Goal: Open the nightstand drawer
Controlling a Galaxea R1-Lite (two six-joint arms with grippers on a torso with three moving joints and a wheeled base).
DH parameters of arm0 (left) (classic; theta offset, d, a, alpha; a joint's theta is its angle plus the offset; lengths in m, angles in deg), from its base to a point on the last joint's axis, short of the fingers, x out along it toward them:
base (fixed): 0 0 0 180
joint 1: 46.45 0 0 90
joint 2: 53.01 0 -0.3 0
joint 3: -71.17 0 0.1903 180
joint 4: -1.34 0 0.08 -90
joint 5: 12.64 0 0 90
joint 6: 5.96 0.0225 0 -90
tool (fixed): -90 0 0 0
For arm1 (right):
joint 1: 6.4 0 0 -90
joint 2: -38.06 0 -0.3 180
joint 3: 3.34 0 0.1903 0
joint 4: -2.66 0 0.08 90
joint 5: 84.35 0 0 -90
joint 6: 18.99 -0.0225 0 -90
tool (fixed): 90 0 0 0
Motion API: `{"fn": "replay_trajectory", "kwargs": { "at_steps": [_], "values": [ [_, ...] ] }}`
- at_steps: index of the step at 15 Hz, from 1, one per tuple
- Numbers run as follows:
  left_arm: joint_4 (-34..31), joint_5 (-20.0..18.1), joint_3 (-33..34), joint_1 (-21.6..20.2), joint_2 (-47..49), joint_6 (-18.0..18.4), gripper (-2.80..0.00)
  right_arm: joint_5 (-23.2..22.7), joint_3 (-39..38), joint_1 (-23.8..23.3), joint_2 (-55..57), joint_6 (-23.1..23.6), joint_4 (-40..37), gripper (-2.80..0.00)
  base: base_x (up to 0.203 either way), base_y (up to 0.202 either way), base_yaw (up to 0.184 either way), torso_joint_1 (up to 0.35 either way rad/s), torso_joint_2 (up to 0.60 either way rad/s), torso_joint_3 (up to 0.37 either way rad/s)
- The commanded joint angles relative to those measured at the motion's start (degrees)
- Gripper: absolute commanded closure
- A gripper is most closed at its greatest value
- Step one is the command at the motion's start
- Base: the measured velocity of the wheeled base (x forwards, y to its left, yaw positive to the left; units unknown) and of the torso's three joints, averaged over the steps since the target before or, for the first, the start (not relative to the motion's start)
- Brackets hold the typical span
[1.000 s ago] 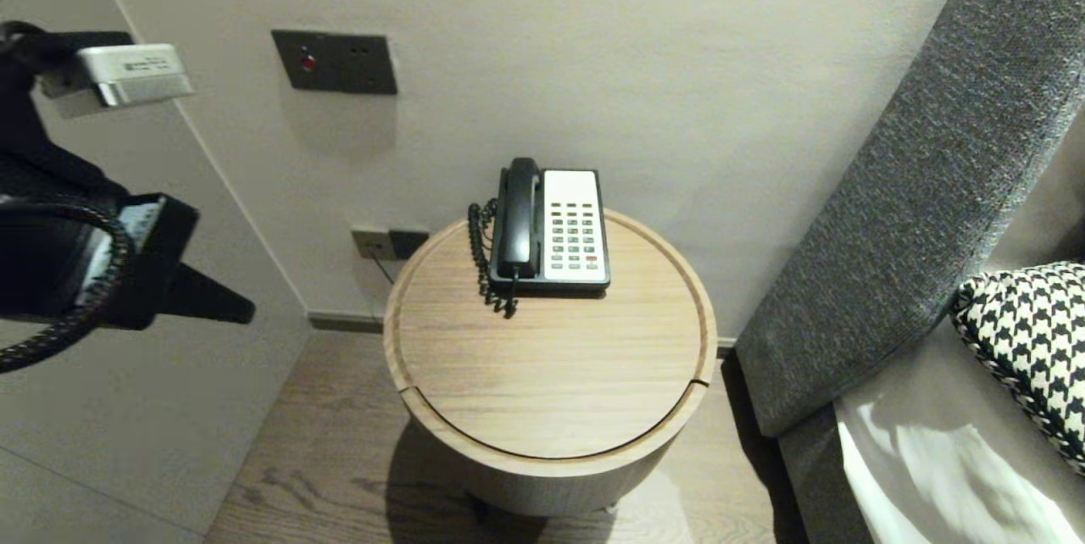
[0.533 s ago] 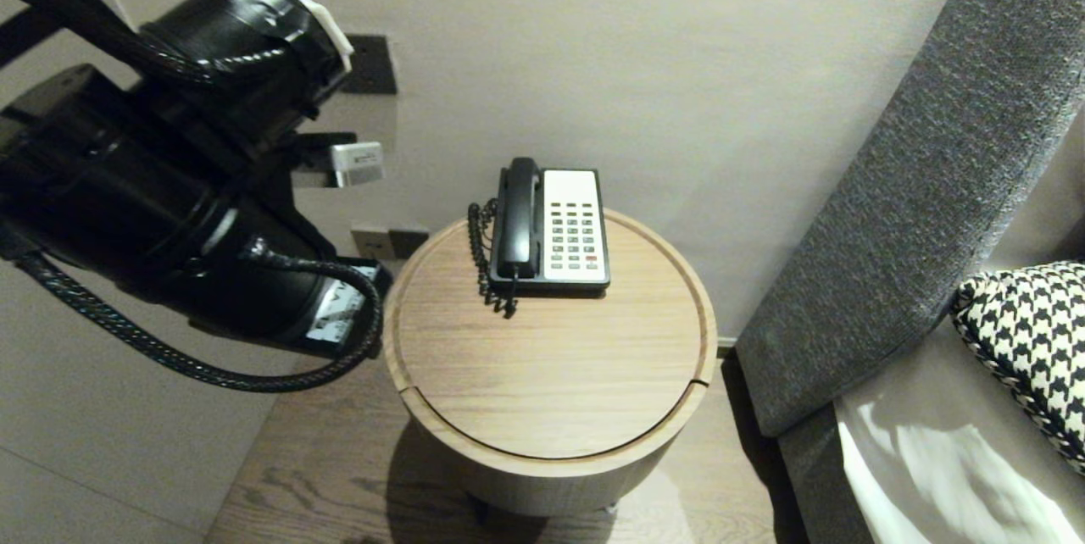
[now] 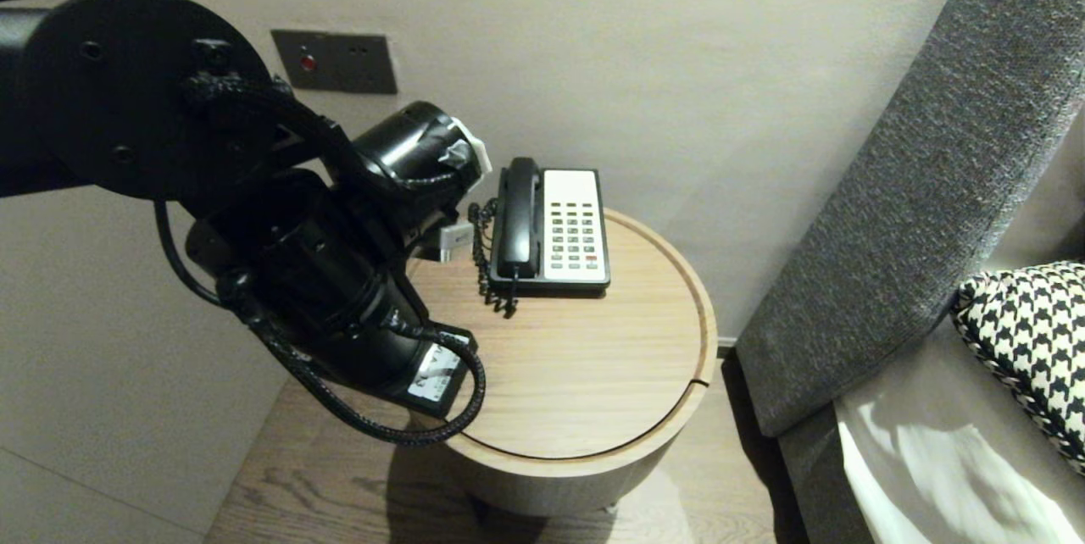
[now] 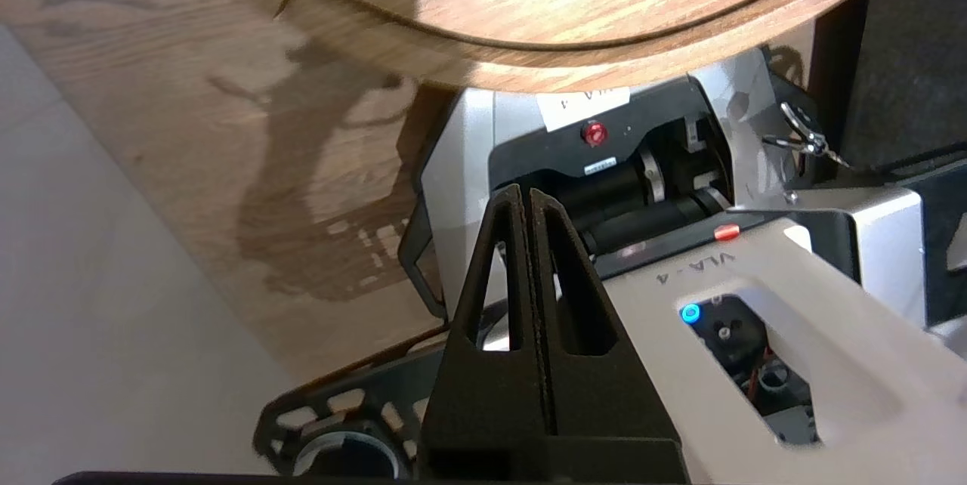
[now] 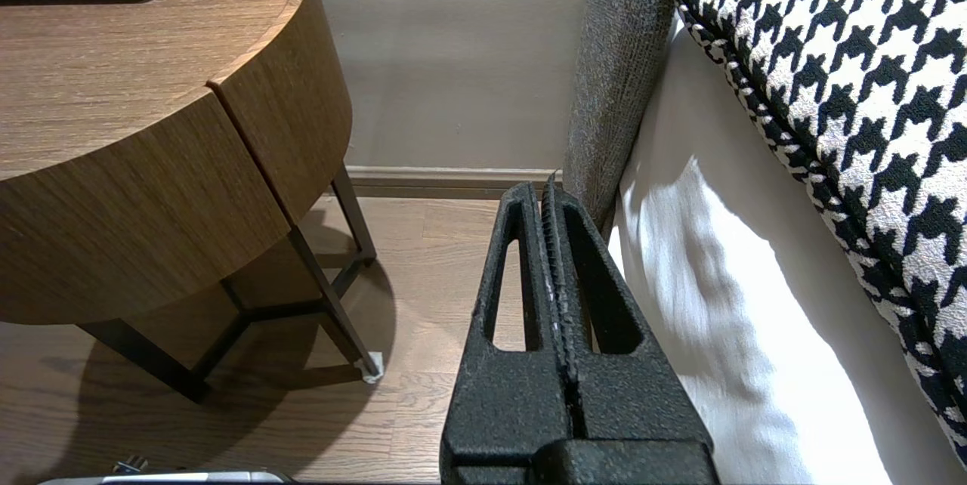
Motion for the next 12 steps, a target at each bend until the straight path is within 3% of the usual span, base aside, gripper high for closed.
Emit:
{"fn": "replay_trajectory", "kwargs": {
  "at_steps": [1, 6, 9, 12],
  "values": [
    [2.39, 0.1, 3.06, 0.81, 1.13, -0.14, 0.0, 0.02, -2.29, 0.02, 0.09, 0.0, 0.04, 0.0, 0.0, 0.0, 0.0, 0.0, 0.0, 0.0],
    [6.95, 0.48, 7.73, 1.61, 2.45, -0.14, 0.0, 0.02, -2.29, 0.02, 0.09, 0.0, 0.04, 0.0, 0.0, 0.0, 0.0, 0.0, 0.0, 0.0],
    [9.13, 3.3, 8.68, 2.51, 4.26, -0.13, 0.0, 0.02, -2.29, 0.02, 0.15, 0.0, 0.12, 0.0, 0.0, 0.0, 0.0, 0.0, 0.0, 0.0],
    [13.88, 3.57, 12.2, 2.84, 4.76, -0.05, 0.0, 0.02, -2.29, 0.02, 0.09, 0.0, 0.04, 0.0, 0.0, 0.0, 0.0, 0.0, 0.0, 0.0]
  ]
}}
